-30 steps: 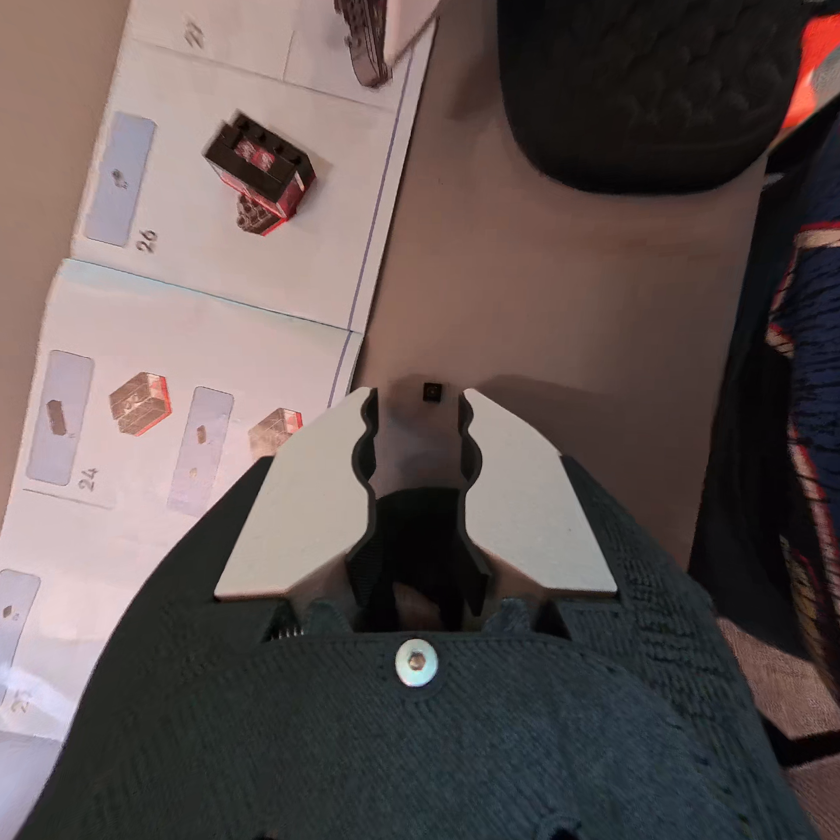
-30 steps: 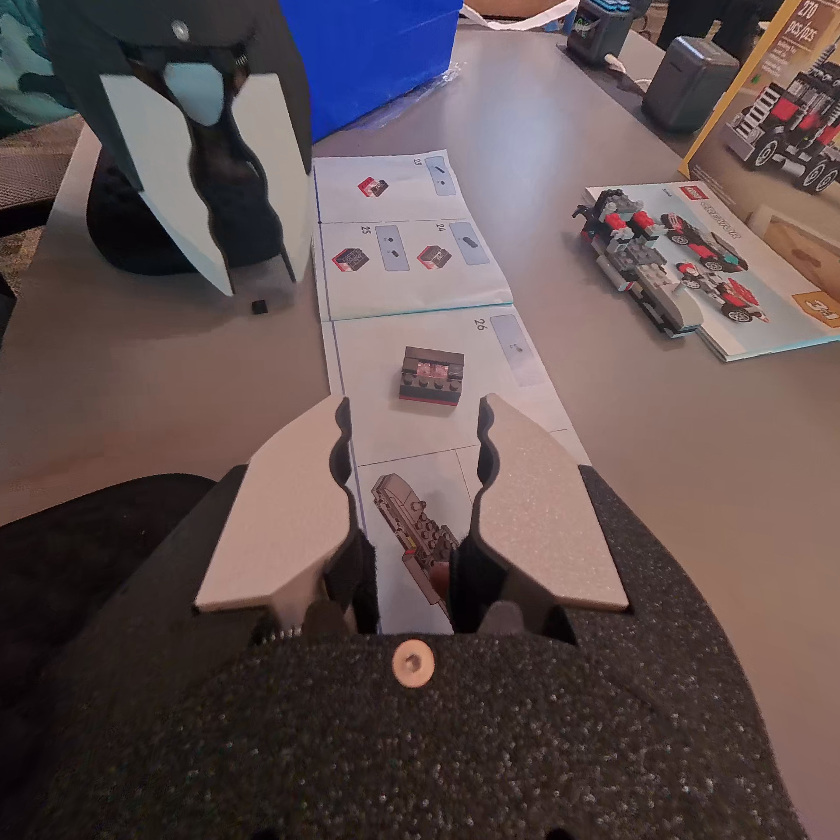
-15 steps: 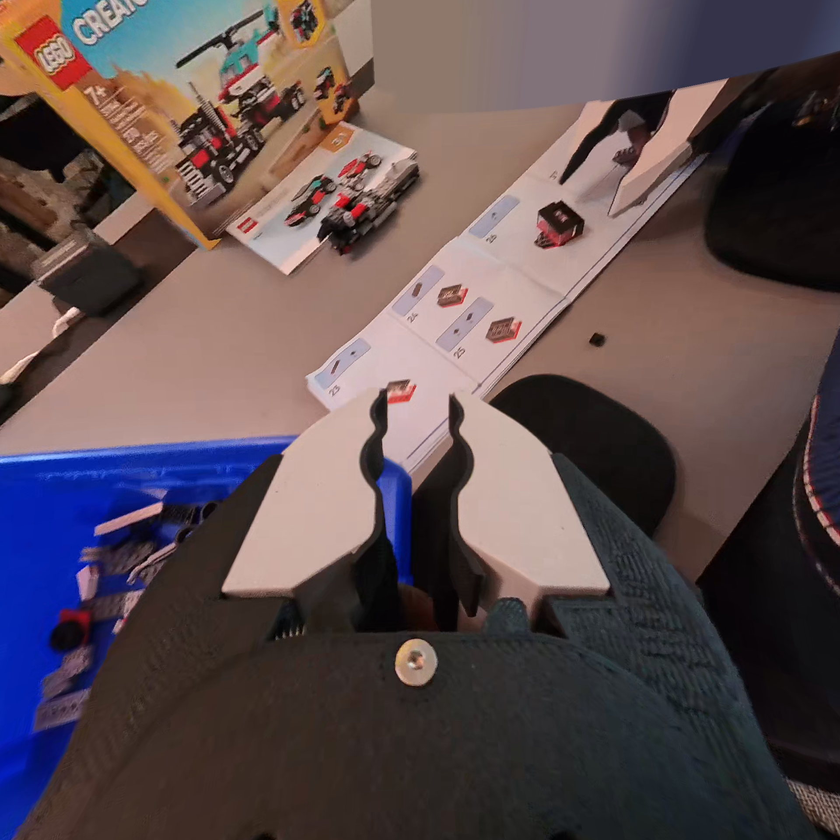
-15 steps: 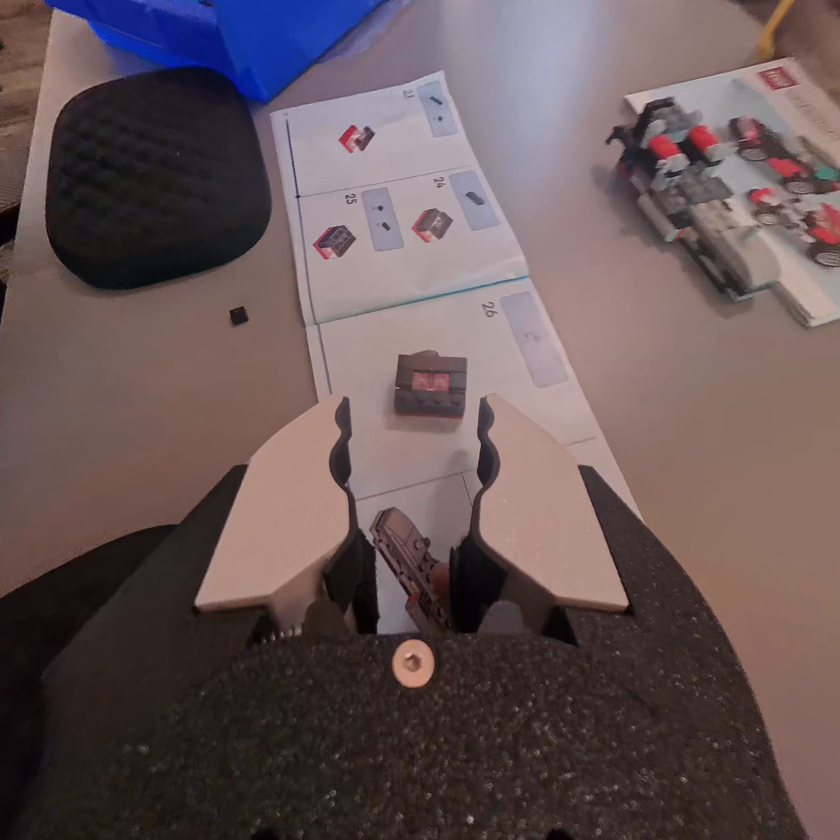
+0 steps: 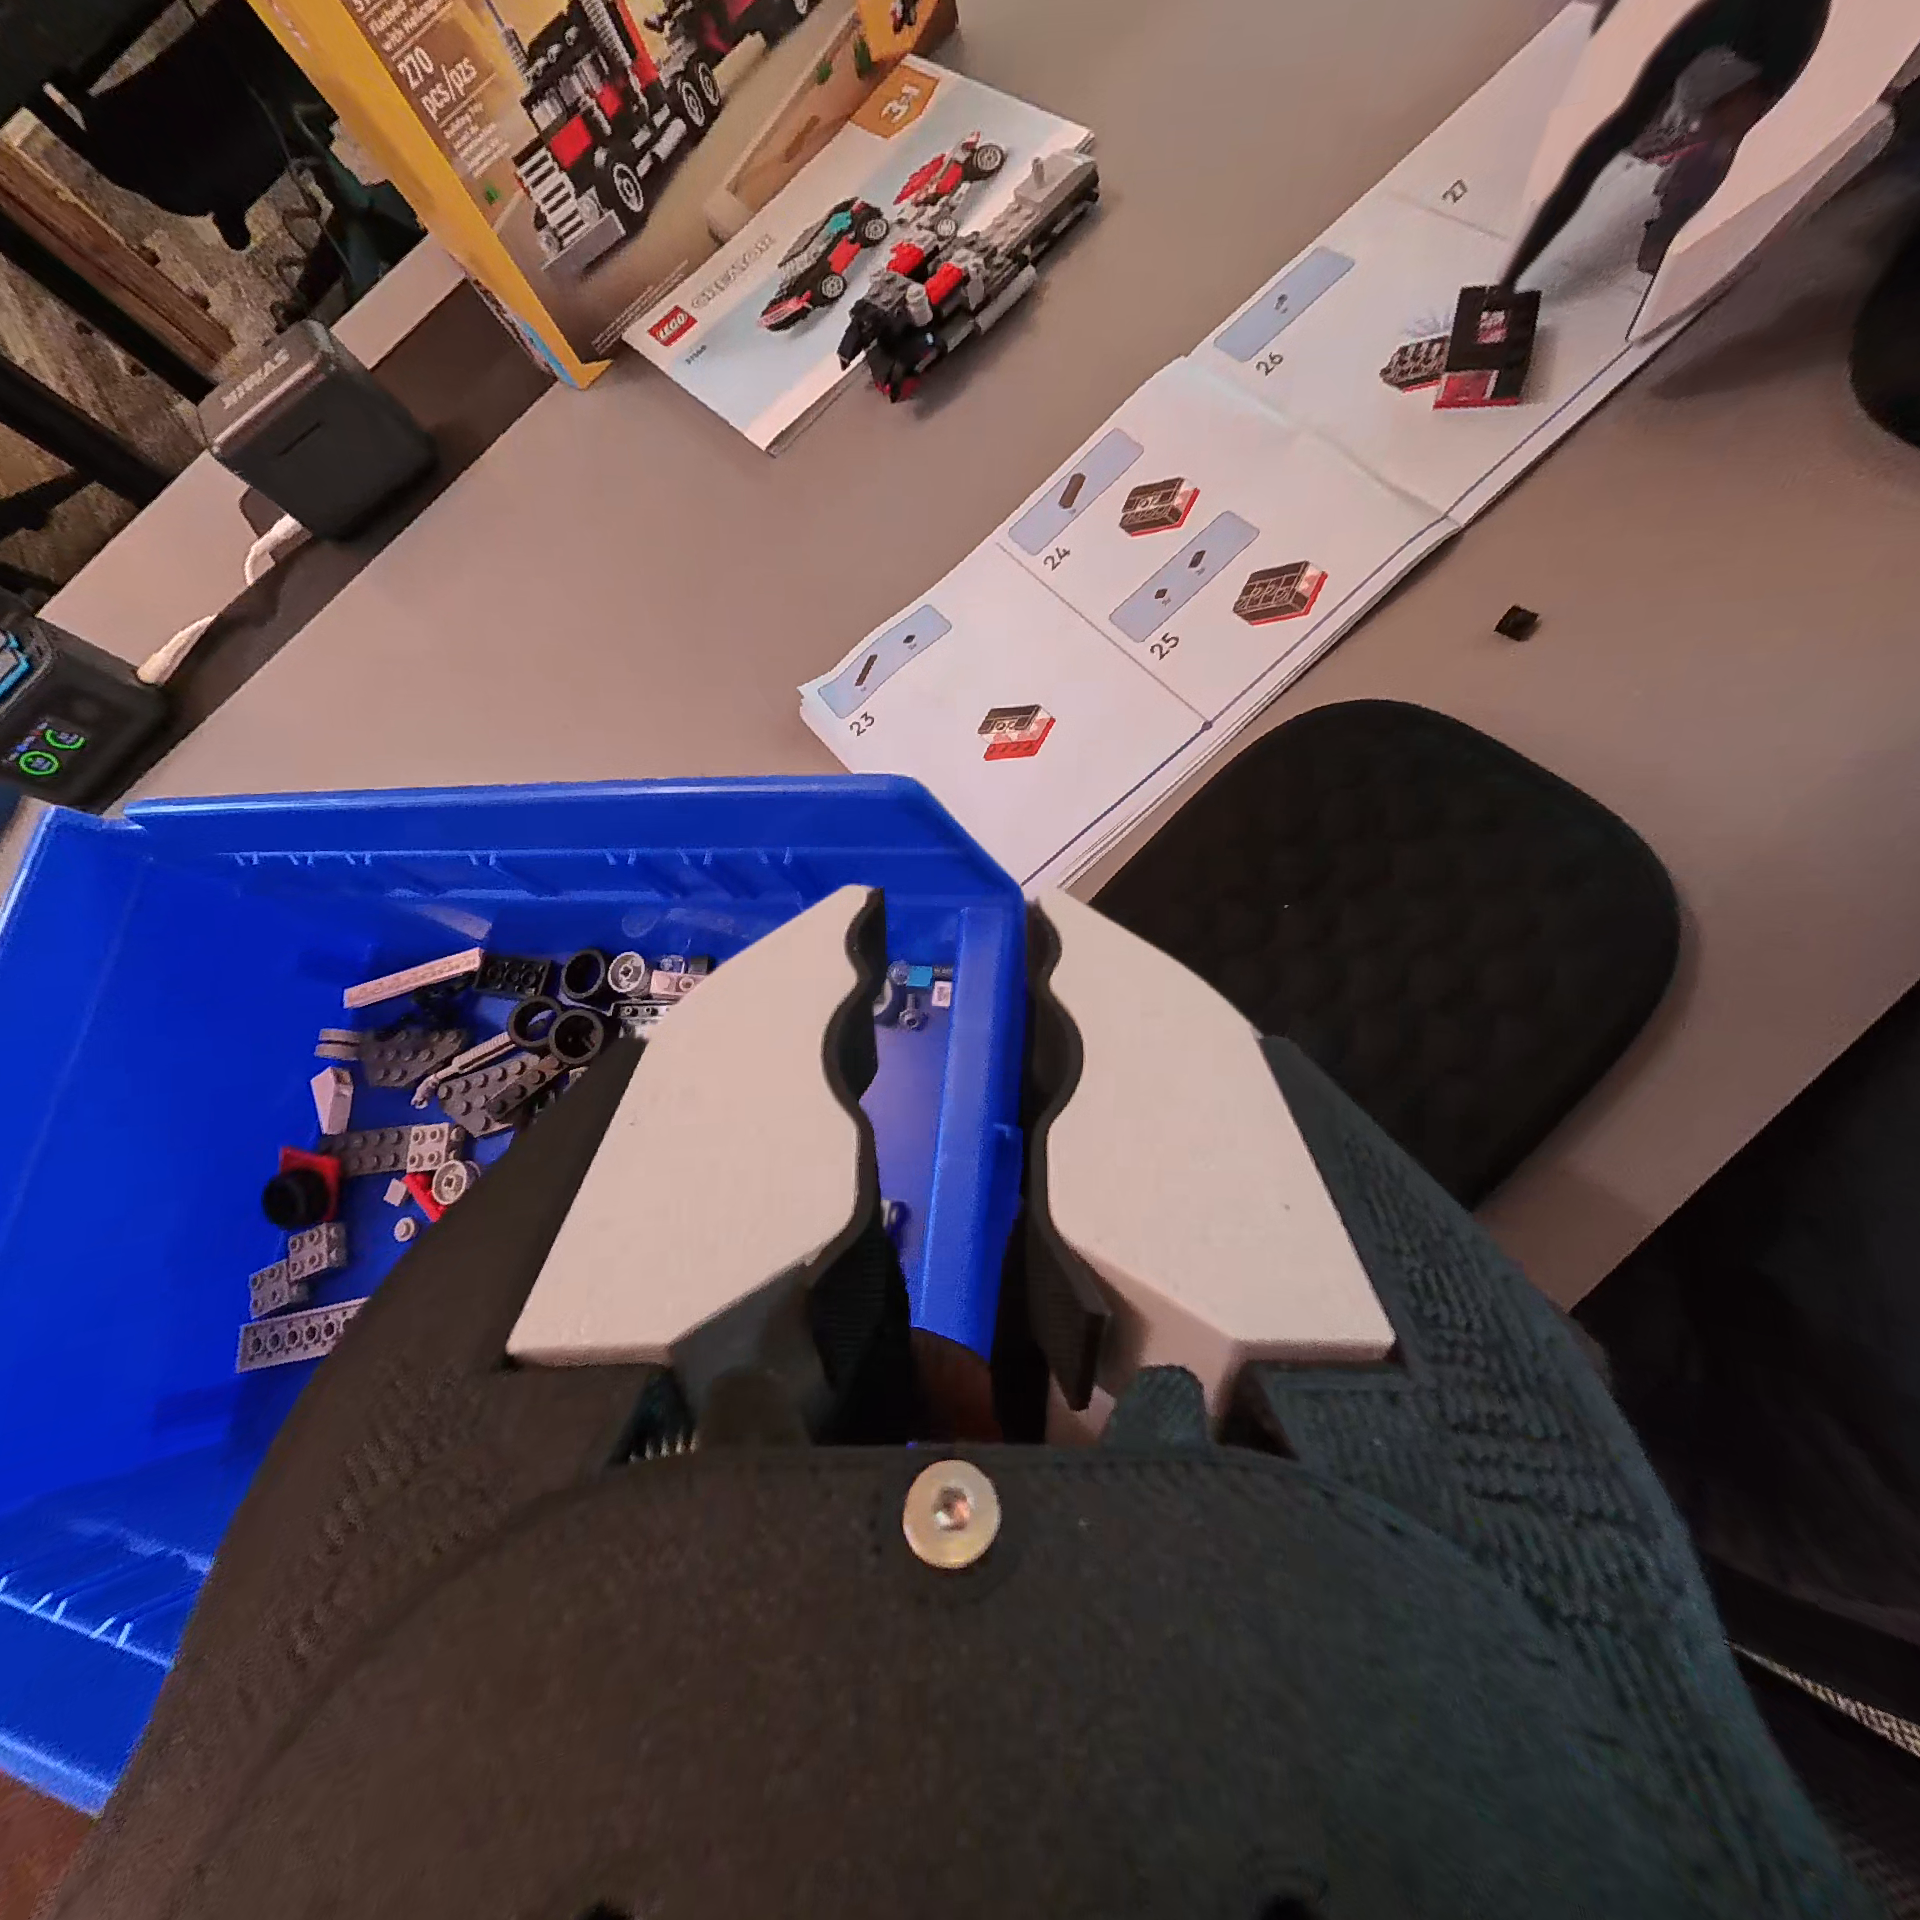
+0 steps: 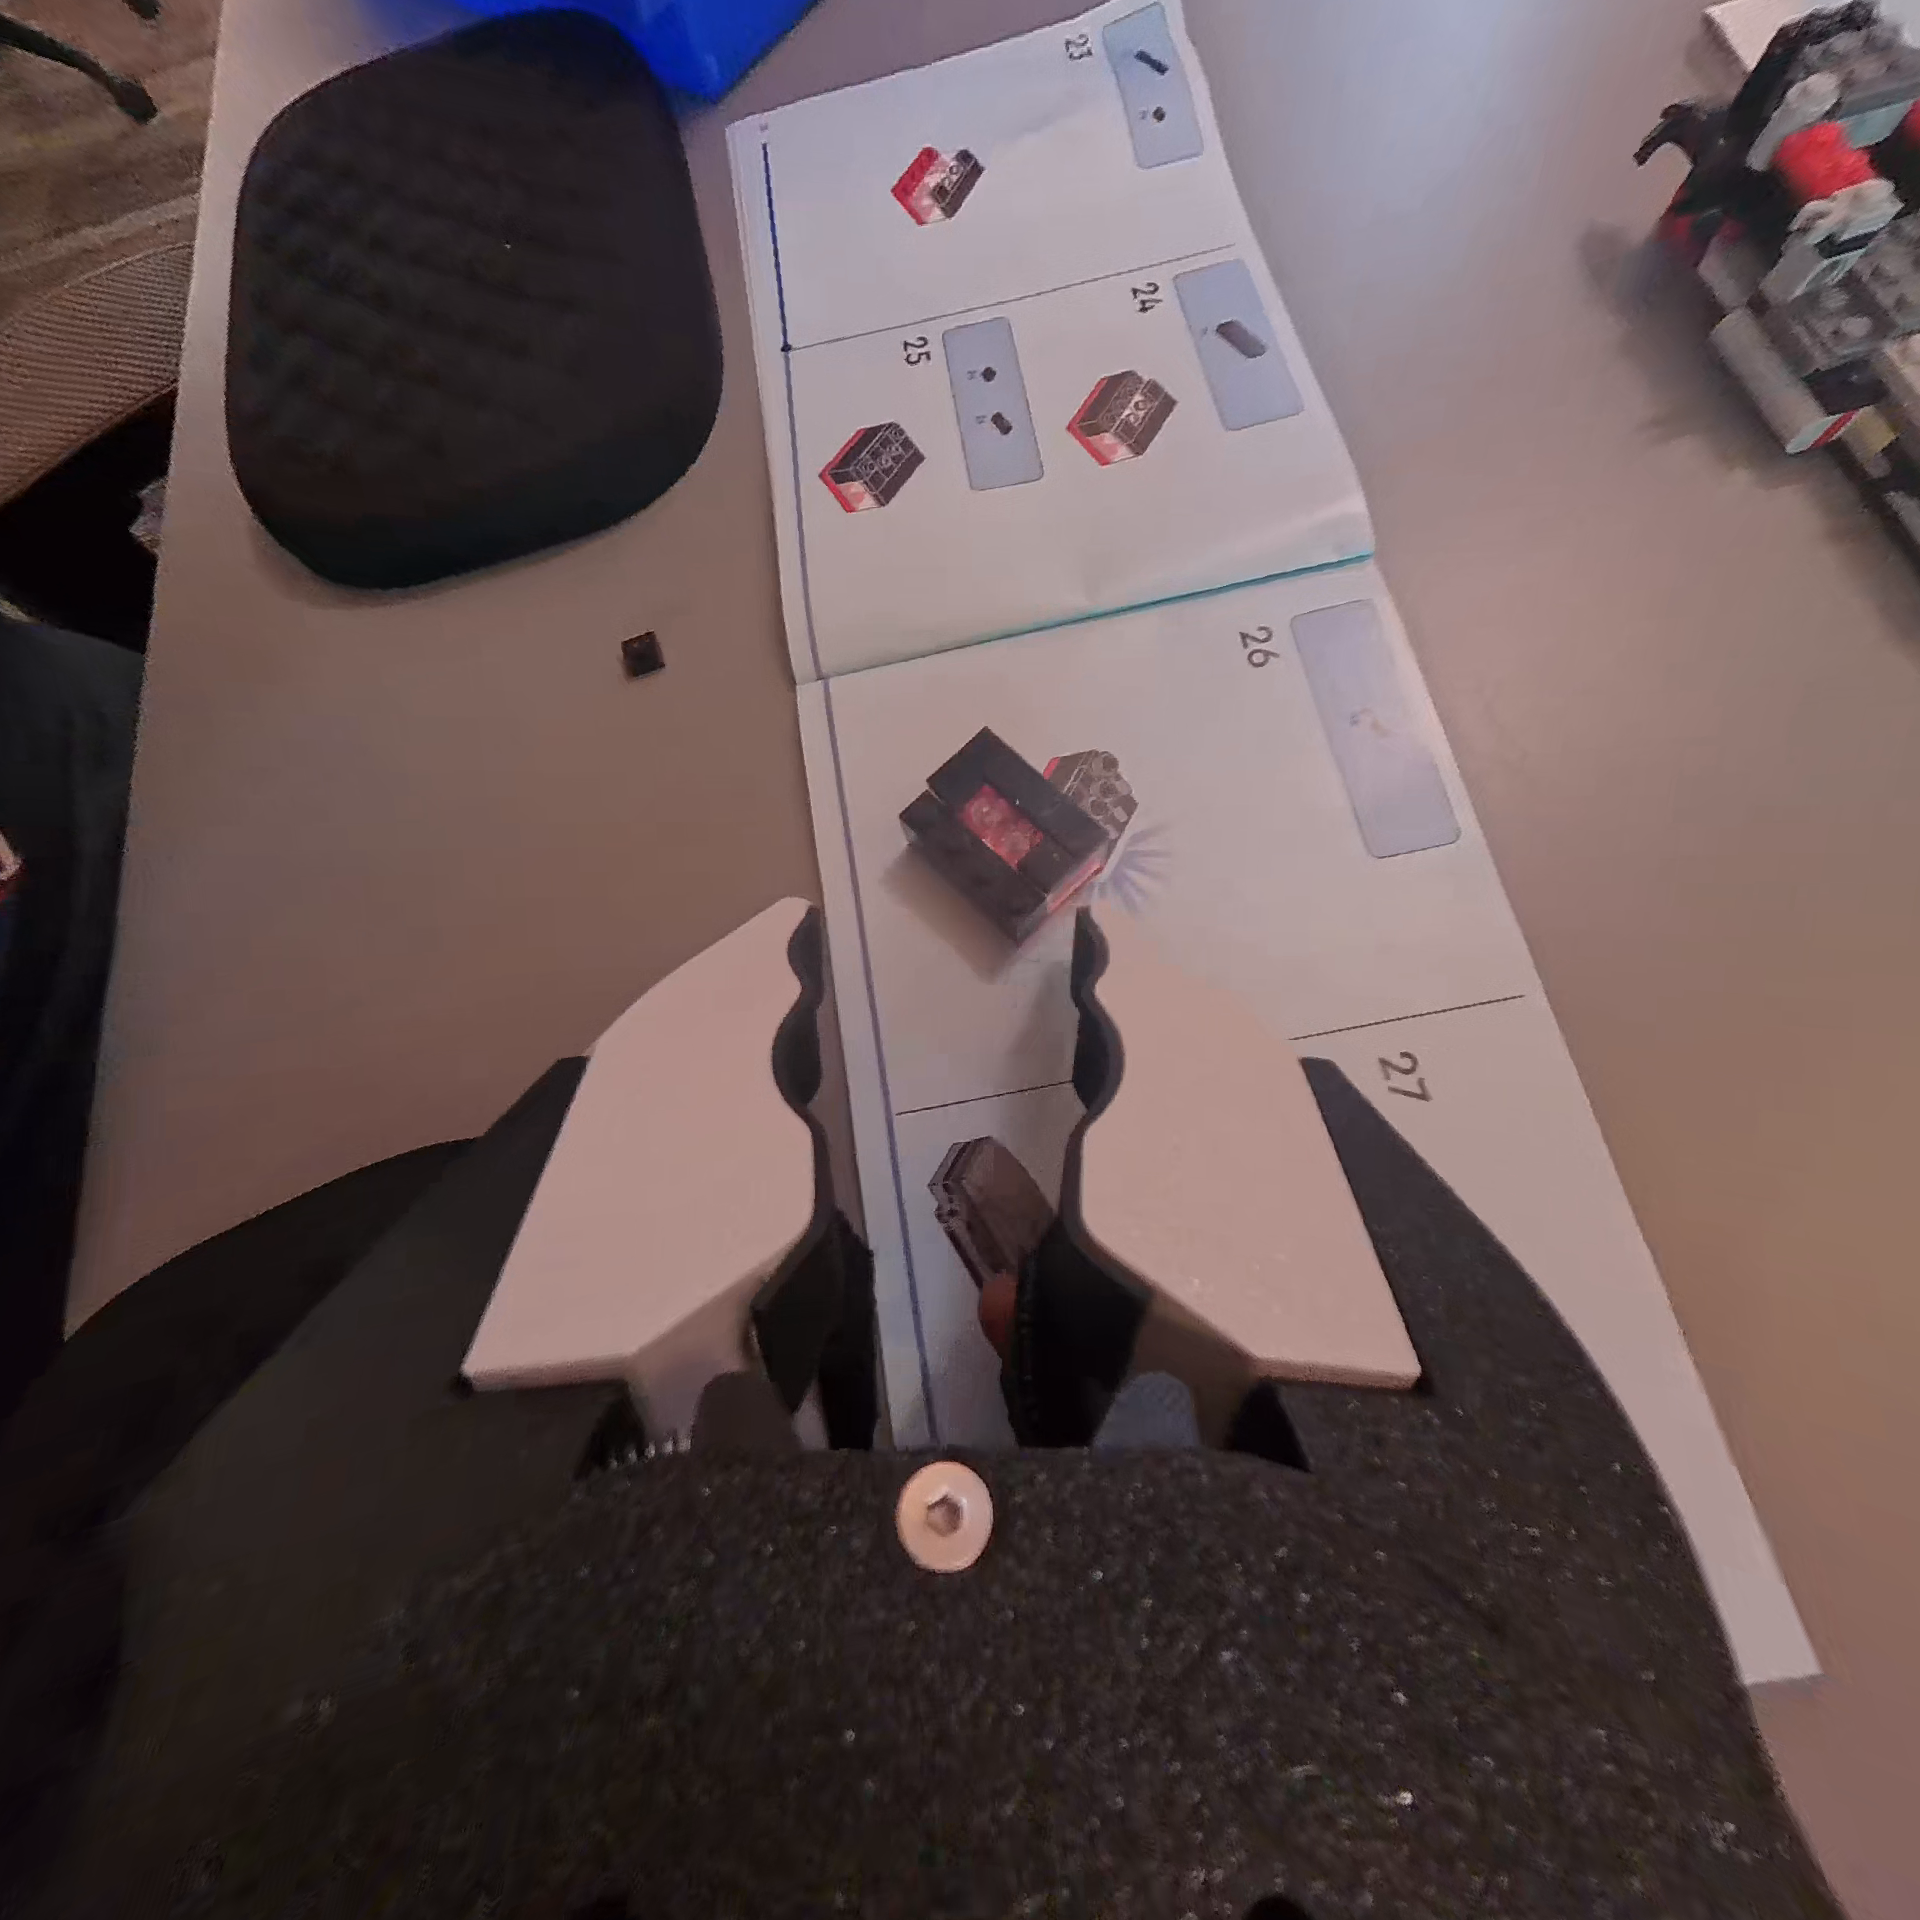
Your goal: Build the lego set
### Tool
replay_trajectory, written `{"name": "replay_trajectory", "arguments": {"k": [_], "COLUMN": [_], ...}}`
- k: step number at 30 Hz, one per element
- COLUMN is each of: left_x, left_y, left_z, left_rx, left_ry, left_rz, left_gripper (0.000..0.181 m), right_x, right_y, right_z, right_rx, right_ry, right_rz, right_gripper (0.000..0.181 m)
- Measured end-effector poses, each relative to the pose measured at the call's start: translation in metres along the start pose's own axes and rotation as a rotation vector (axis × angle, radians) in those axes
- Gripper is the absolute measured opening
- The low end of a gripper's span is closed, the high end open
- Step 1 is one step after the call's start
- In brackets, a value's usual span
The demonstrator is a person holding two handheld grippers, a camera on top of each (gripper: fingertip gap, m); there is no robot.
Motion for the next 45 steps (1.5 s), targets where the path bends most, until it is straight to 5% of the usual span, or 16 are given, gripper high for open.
{"name": "replay_trajectory", "arguments": {"k": [9,16,24,29,35,41,45], "left_x": [0.019,0.030,0.047,0.054,0.067,0.072,0.088], "left_y": [0.002,0.012,0.047,0.059,0.064,0.051,0.038], "left_z": [-0.013,-0.025,-0.034,-0.041,-0.046,-0.032,-0.011], "left_rx": [0.035,0.033,-0.017,-0.020,0.014,0.234,0.440], "left_ry": [0.130,0.189,0.290,0.315,0.339,0.341,0.497], "left_rz": [-0.021,-0.031,-0.084,-0.068,-0.045,0.105,0.202], "left_gripper": [0.026,0.027,0.028,0.029,0.029,0.012,0.007], "right_x": [-0.011,-0.008,-0.011,-0.019,-0.033,-0.035,-0.031], "right_y": [-0.013,-0.014,-0.011,-0.015,-0.033,-0.043,-0.044], "right_z": [0.003,0.011,0.014,0.007,-0.021,-0.029,-0.021], "right_rx": [0.035,-0.026,0.027,0.062,0.190,0.201,0.205], "right_ry": [0.078,0.043,0.047,-0.067,-0.303,-0.389,-0.334], "right_rz": [-0.173,-0.203,-0.179,-0.133,-0.102,-0.051,-0.068], "right_gripper": [0.058,0.031,0.031,0.049,0.051,0.049,0.050]}}
Point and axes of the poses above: each gripper's, where its closed fingertips meet, z out along the fingers, x out of its underside, y = z × x across the jaws, the point moved 3 cm from there along -z, back along the fingers
